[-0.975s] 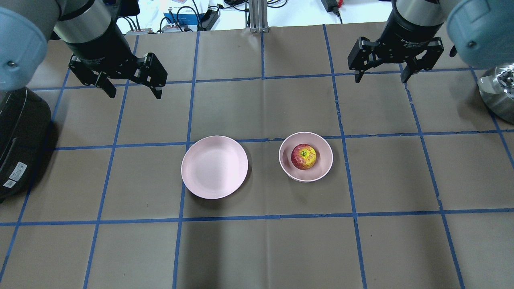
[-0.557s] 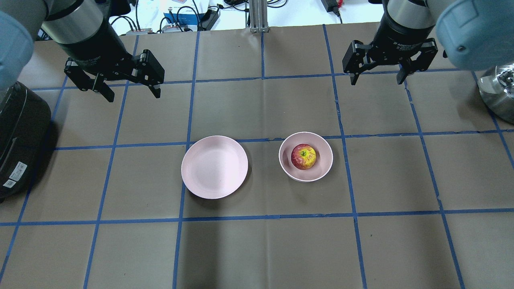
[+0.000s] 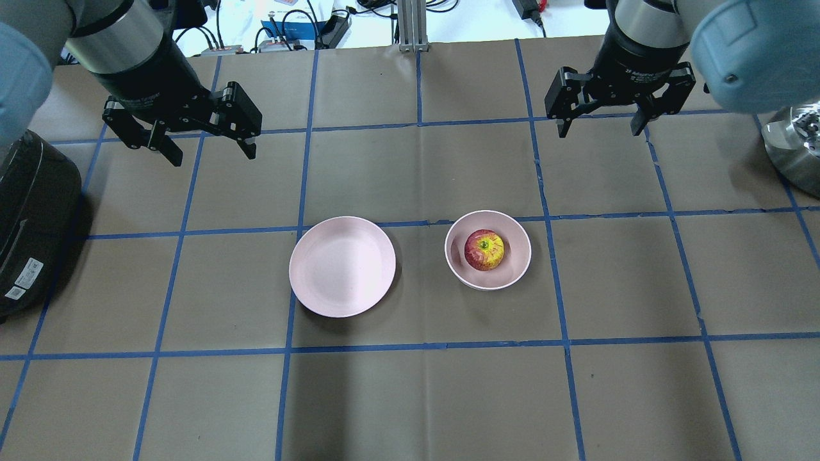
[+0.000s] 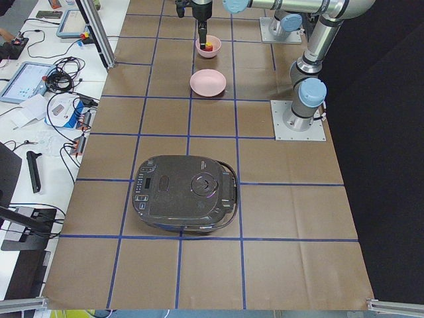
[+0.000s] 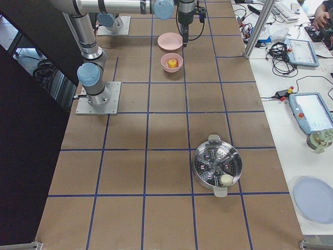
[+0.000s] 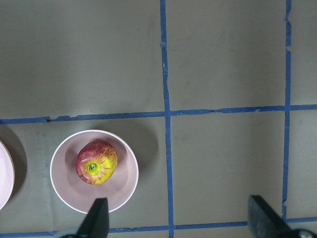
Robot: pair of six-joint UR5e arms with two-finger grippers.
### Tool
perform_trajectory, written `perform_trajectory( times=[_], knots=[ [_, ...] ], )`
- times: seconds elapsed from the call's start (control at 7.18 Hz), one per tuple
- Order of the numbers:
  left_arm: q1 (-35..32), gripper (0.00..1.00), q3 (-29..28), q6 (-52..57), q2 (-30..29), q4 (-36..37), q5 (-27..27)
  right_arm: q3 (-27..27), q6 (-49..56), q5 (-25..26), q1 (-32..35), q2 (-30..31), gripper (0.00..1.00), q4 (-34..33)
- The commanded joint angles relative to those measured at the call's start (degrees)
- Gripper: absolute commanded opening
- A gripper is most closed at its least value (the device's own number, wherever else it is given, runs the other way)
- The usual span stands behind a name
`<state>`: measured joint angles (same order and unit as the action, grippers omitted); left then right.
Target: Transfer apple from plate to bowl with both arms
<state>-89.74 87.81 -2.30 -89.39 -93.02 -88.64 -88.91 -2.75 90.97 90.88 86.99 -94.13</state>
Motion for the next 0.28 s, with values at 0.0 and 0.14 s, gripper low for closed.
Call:
perform_trajectory(
  times=[0.0,0.14],
  knots=[
    [0.0,1.00,0.0,0.0,0.0,0.0,0.0,0.0,0.1,0.0,0.0,-0.3,1.00,-0.1],
    [0.0,1.00,0.0,0.0,0.0,-0.1,-0.1,0.0,0.0,-0.1,0.0,-0.3,1.00,-0.1]
  ],
)
